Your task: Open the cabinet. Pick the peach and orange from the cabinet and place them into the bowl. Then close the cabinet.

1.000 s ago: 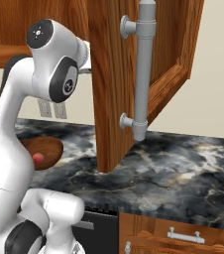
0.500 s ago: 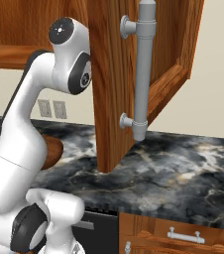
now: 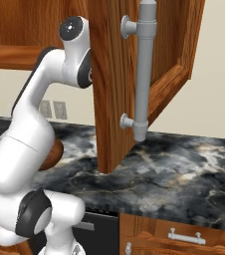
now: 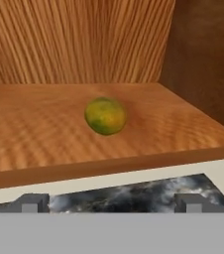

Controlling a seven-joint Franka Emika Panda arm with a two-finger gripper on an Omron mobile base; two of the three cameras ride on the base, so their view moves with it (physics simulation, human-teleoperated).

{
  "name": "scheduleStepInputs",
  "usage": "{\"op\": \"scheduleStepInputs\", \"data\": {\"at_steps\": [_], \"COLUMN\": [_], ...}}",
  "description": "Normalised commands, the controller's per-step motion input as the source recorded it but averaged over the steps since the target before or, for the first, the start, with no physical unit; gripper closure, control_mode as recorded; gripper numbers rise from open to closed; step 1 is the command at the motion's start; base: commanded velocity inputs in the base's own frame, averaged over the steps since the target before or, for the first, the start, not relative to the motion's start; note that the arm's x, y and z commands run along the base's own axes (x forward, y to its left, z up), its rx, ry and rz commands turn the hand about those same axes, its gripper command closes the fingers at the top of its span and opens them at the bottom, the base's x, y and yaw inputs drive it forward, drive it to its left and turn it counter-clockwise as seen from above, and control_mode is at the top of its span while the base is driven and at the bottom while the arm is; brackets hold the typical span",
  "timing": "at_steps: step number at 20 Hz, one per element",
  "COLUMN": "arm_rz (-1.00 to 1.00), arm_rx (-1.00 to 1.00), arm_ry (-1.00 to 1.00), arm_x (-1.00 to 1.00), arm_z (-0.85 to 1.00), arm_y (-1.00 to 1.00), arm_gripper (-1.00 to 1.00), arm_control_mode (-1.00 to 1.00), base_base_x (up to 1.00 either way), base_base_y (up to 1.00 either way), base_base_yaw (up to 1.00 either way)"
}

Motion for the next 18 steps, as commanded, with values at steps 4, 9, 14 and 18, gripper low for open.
{"op": "scheduleStepInputs", "data": {"at_steps": [4,9,14,18], "arm_rz": [0.00,0.00,0.00,0.00], "arm_rx": [0.00,0.00,0.00,0.00], "arm_ry": [0.00,0.00,0.00,0.02], "arm_x": [0.40,0.44,0.40,0.38], "arm_z": [0.00,0.00,0.00,0.00], "arm_y": [0.00,0.00,-0.02,-0.08], "arm_gripper": [-1.00,-1.00,-1.00,-1.00], "arm_control_mode": [-1.00,-1.00,-1.00,-1.00], "base_base_x": [0.00,0.00,0.00,0.00], "base_base_y": [0.00,0.00,0.00,0.00], "base_base_yaw": [0.00,0.00,0.00,0.00]}}
